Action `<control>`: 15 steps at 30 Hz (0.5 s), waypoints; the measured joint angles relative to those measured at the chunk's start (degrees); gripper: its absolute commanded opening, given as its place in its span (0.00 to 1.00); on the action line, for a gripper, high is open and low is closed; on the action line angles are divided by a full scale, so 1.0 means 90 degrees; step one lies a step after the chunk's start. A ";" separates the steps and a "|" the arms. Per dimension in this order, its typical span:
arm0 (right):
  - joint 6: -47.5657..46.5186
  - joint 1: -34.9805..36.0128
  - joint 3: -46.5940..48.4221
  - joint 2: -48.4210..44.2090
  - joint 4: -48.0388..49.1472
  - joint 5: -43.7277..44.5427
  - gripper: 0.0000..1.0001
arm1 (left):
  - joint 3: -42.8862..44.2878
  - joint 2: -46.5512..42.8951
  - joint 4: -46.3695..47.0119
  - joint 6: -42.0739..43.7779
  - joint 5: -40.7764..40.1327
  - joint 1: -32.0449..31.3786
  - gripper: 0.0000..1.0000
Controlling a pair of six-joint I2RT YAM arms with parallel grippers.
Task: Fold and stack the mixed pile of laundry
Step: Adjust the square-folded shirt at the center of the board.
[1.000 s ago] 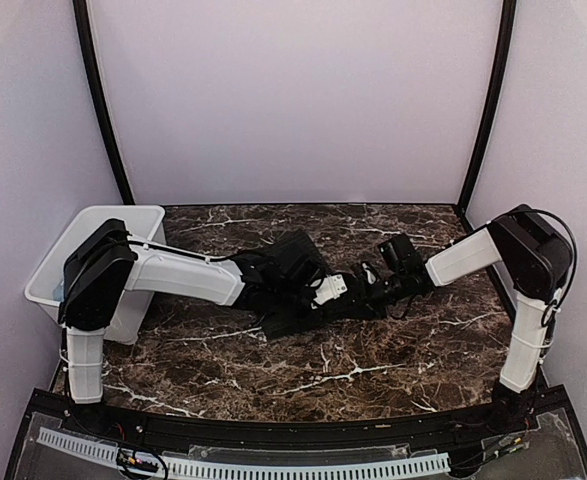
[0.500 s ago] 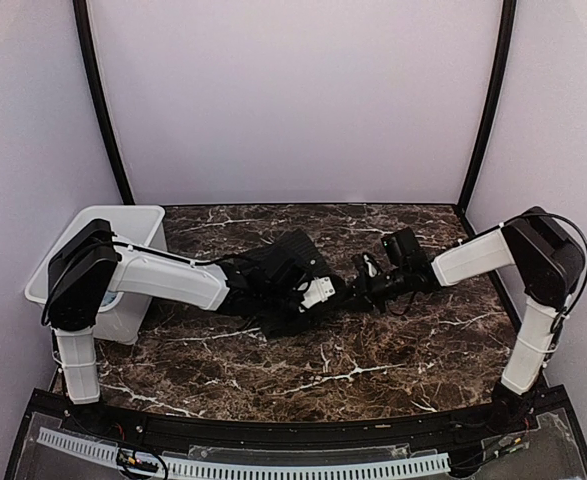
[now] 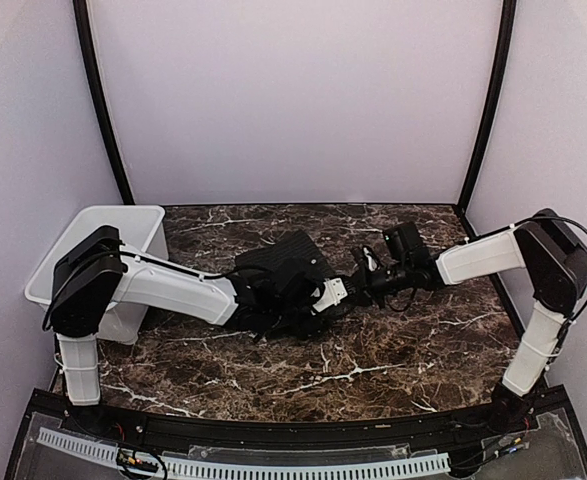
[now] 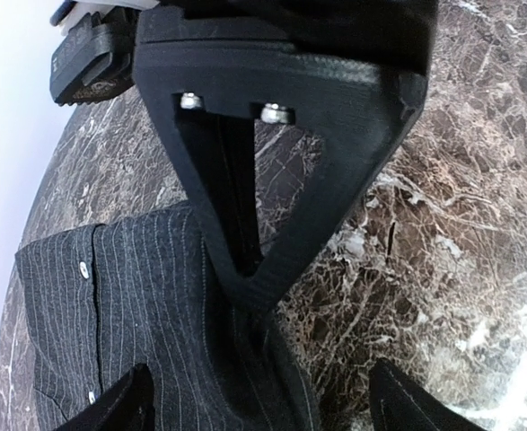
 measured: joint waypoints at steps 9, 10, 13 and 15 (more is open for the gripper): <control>0.0112 -0.0027 0.0000 -0.0126 -0.0080 0.0240 0.00 | 0.0202 0.0585 0.0466 0.0221 -0.1528 -0.0294 0.79; 0.0129 -0.0034 0.0000 -0.0134 -0.0087 0.0279 0.00 | 0.0204 0.0622 0.0539 0.0257 -0.1690 -0.0313 0.78; 0.0202 -0.0056 -0.0012 -0.0158 -0.0080 0.0384 0.00 | 0.0204 0.0731 0.0794 0.0333 -0.2103 -0.0367 0.74; 0.0250 -0.0073 -0.0029 -0.0172 -0.0068 0.0427 0.00 | 0.0204 0.0804 0.0996 0.0440 -0.2385 -0.0401 0.75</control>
